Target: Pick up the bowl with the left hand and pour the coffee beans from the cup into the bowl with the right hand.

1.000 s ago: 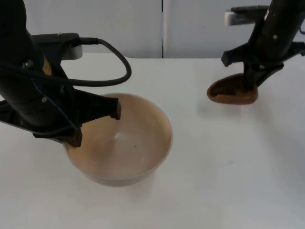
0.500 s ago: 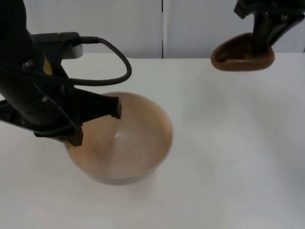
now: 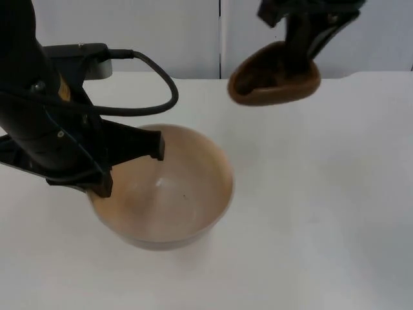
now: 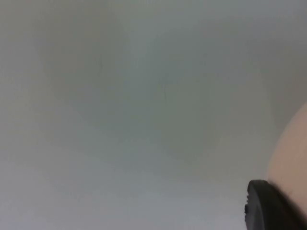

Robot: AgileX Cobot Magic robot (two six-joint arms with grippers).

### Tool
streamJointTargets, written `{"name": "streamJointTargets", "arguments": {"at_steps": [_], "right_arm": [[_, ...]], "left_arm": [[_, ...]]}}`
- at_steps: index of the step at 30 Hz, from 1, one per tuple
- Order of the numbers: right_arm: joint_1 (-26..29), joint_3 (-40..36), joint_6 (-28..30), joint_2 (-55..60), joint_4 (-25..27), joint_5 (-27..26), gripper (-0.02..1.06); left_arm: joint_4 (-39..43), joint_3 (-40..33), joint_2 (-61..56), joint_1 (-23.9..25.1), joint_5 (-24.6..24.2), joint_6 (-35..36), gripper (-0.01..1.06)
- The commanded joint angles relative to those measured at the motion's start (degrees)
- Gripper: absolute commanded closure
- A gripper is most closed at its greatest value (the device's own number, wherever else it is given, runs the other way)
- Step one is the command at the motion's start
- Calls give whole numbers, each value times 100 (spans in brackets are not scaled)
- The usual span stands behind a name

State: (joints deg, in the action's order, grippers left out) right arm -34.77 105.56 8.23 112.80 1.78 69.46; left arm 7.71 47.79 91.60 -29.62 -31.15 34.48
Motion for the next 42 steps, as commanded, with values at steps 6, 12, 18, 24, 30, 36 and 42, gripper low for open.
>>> {"name": "streamJointTargets", "arguments": {"at_steps": [6, 12, 18, 24, 30, 36, 42], "right_arm": [[-746, 21, -433, -110, -850, 50, 104], [-1297, 21, -783, -110, -1676, 50, 104], [-1844, 21, -1150, -110, -3048, 50, 104], [-1970, 21, -1181, -110, -3247, 50, 104], [-2119, 21, -1224, -110, -3474, 50, 104], [-2334, 21, -1358, -110, -3994, 50, 104], [-2590, 21, -1425, -110, -4691, 50, 104]], "left_arm": [[25, -15, -62, -27, 37, 55, 105], [25, -15, -62, -27, 37, 55, 105], [-1, -15, -62, -27, 37, 55, 105], [-1, -15, -62, -27, 37, 55, 105], [1, -15, -62, -27, 47, 55, 105], [1, -15, -62, -27, 47, 55, 105], [1, -15, -62, -27, 59, 55, 105]]}}
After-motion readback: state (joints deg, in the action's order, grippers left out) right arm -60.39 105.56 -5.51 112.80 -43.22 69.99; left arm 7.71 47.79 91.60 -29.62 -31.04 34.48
